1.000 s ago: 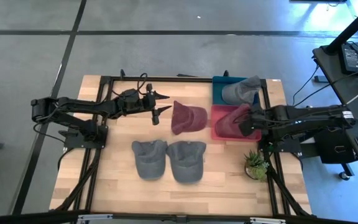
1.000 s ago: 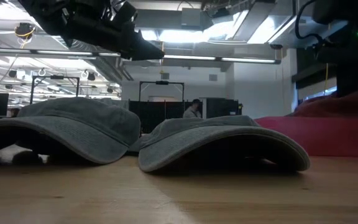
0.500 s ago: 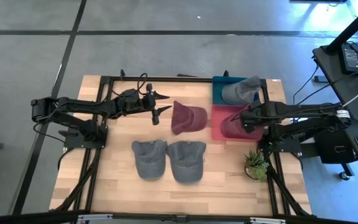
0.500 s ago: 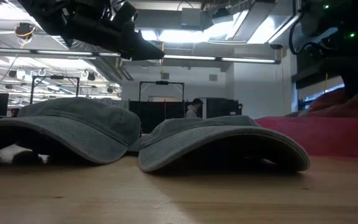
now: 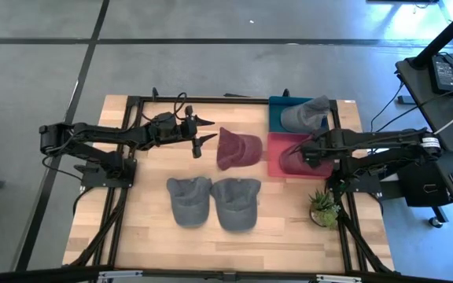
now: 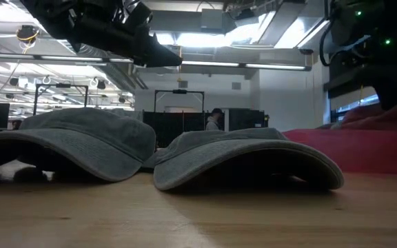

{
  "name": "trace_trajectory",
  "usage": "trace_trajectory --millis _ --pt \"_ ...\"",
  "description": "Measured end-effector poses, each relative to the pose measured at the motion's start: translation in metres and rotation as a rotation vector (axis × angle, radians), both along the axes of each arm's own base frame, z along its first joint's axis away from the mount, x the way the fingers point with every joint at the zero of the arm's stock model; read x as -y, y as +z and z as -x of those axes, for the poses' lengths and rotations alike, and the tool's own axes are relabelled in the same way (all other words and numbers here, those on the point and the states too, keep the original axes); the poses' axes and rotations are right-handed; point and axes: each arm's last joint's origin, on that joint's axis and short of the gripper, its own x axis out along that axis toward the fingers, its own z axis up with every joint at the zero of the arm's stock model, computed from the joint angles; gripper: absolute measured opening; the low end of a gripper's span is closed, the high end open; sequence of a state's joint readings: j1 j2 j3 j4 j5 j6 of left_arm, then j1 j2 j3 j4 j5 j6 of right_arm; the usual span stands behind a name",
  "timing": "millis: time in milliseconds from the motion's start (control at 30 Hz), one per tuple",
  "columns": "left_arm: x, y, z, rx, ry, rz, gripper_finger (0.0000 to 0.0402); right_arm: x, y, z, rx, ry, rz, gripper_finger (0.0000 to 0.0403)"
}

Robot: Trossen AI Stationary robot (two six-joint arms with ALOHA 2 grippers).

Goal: Pick & Place hat
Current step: Put the red cap into the pink bin

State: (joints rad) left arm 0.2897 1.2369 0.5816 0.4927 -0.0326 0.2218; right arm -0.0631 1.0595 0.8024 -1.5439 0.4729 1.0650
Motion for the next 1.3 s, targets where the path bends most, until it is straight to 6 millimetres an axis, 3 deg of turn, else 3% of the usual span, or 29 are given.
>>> trace_trajectory --millis 167,333,533,733,900,1133,1300 --pt "0.0 0.0 0.0 0.0 0.0 0.0 0.0196 0.001 0.024 -0.006 0.069 0.015 0.034 0.0253" --pt "0.0 -0.004 0.001 -0.038 0.001 0.014 0.0194 0.003 0.046 -0.027 0.263 0.134 0.095 0.0273" --pt "0.001 -0.01 0.002 -0.091 0.007 0.069 0.0192 -0.001 0.039 -0.08 0.526 0.509 0.188 0.0275" --pt "0.003 -0.013 0.002 -0.083 0.009 0.204 0.0191 -0.004 0.031 -0.114 0.585 0.75 0.187 0.0275" --pt "0.017 -0.015 -0.002 -0.093 -0.079 0.236 0.0187 -0.003 0.021 -0.121 0.513 0.796 0.179 0.0275" --pt "0.047 -0.015 -0.022 -0.104 -0.006 0.186 0.0189 0.008 0.02 -0.121 0.533 0.743 0.151 0.0275" --pt "0.06 -0.036 -0.044 -0.186 0.015 0.193 0.0186 0.014 0.02 -0.12 0.529 0.727 0.153 0.0275"
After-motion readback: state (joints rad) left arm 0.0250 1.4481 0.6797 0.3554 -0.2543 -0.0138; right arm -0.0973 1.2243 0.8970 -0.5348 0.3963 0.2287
